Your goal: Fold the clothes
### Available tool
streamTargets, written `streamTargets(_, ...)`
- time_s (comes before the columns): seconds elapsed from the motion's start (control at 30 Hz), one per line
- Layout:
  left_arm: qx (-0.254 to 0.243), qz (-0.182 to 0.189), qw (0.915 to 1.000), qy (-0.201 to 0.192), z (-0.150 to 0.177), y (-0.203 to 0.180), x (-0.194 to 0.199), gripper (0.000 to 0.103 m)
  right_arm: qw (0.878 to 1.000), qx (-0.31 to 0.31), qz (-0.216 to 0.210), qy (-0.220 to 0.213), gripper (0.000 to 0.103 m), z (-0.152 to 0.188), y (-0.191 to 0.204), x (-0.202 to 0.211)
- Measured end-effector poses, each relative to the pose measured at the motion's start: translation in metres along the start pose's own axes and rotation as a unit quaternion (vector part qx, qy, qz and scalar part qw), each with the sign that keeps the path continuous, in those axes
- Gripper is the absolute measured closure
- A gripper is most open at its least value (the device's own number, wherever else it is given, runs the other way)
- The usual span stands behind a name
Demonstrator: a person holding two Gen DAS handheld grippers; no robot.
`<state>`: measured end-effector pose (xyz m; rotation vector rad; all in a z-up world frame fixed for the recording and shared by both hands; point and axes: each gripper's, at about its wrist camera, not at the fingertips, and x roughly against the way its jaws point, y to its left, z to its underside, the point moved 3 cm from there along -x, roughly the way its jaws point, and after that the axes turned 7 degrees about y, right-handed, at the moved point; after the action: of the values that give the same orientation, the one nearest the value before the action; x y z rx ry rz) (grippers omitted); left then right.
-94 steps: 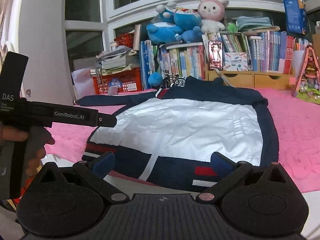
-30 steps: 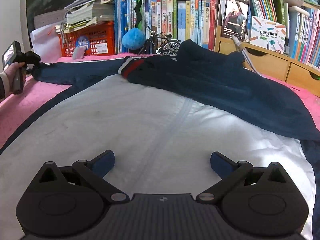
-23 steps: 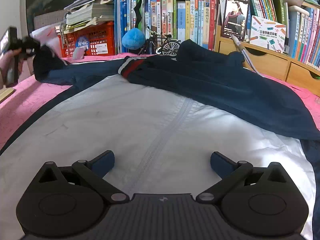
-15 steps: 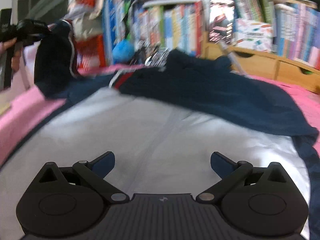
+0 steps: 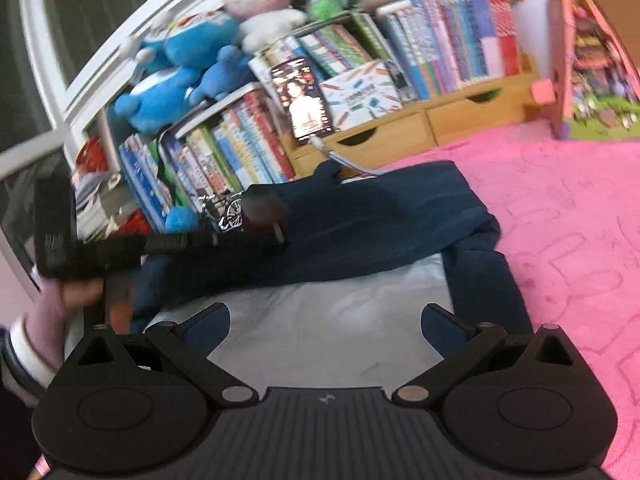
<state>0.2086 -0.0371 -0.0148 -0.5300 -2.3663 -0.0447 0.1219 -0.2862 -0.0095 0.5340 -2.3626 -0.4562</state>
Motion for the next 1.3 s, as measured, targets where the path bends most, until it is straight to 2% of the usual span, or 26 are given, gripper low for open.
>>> streamTargets(0.03, -0.002, 0.014, 0.9999, 0.004, 0.005, -0.001, 0.002, 0.067, 1.0, -0.016, -0.004, 0.005, 0.0, -0.001, -0.006, -0.004)
streamTargets(0.13, -0.01, 0.009, 0.9999, -0.009, 0.017, 0.003, 0.026, 0.059, 0.998, -0.049, -0.018, 0.028, 0.0, -0.001, -0.014, -0.015)
streamTargets(0.2, -0.023, -0.017, 0.9993, -0.025, 0.021, 0.011, 0.044, 0.055, 0.998, -0.045, -0.025, 0.045, 0.0, -0.004, -0.011, -0.023)
streamTargets(0.23, -0.027, -0.04, 0.9984, -0.032, 0.022, 0.018, 0.052, 0.051, 0.997, -0.037, -0.028, 0.054, 0.0, -0.007, -0.007, -0.028)
streamTargets(0.33, -0.025, -0.105, 0.9929, -0.048, 0.025, 0.045, 0.078, 0.048, 0.997, -0.003, -0.033, 0.075, 0.0, -0.021, 0.012, -0.046)
streamTargets(0.47, 0.032, -0.169, 0.9838, -0.05, 0.037, 0.094, 0.101, 0.048, 0.995, 0.047, -0.018, 0.088, 0.0, -0.045, 0.04, -0.082)
streamTargets(0.57, 0.076, -0.203, 0.975, -0.048, 0.05, 0.126, 0.115, 0.048, 0.993, 0.065, 0.012, 0.098, 0.0, -0.057, 0.051, -0.117)
streamTargets(0.63, 0.085, -0.216, 0.9718, -0.041, 0.058, 0.138, 0.117, 0.047, 0.991, 0.075, 0.025, 0.106, 0.002, -0.06, 0.057, -0.137)
streamTargets(0.67, 0.089, -0.222, 0.9702, -0.037, 0.062, 0.144, 0.119, 0.047, 0.99, 0.079, 0.029, 0.112, 0.005, -0.06, 0.059, -0.145)
streamTargets(0.7, 0.093, -0.228, 0.9685, -0.033, 0.066, 0.149, 0.12, 0.047, 0.989, 0.08, 0.033, 0.121, 0.022, -0.059, 0.06, -0.153)
streamTargets(0.73, 0.098, -0.234, 0.9668, -0.029, 0.07, 0.155, 0.121, 0.047, 0.987, 0.071, 0.03, 0.138, 0.049, -0.057, 0.059, -0.16)
streamTargets(0.77, 0.099, -0.24, 0.9654, -0.027, 0.072, 0.157, 0.123, 0.047, 0.986, 0.064, 0.018, 0.153, 0.052, -0.056, 0.058, -0.164)
streamTargets(0.83, 0.094, -0.241, 0.9656, -0.029, 0.076, 0.158, 0.127, 0.044, 0.984, 0.078, 0.001, 0.159, 0.066, -0.059, 0.062, -0.159)
streamTargets(0.87, 0.091, -0.233, 0.9677, -0.033, 0.077, 0.158, 0.129, 0.042, 0.983, 0.088, -0.004, 0.159, 0.069, -0.061, 0.064, -0.156)
streamTargets(0.93, 0.085, -0.209, 0.9734, -0.041, 0.078, 0.155, 0.132, 0.04, 0.984, 0.105, 0.002, 0.147, 0.084, -0.069, 0.065, -0.146)
streamTargets(1.1, 0.062, -0.145, 0.9861, -0.052, 0.075, 0.136, 0.135, 0.035, 0.985, 0.138, 0.038, 0.092, 0.086, -0.105, 0.062, -0.128)
streamTargets(1.23, 0.018, -0.14, 0.9891, -0.042, 0.072, 0.118, 0.126, 0.035, 0.989, 0.122, 0.058, 0.05, 0.086, -0.135, 0.048, -0.121)
streamTargets(1.3, 0.012, -0.144, 0.9888, -0.038, 0.072, 0.115, 0.122, 0.034, 0.991, 0.11, 0.066, 0.034, 0.086, -0.145, 0.037, -0.118)
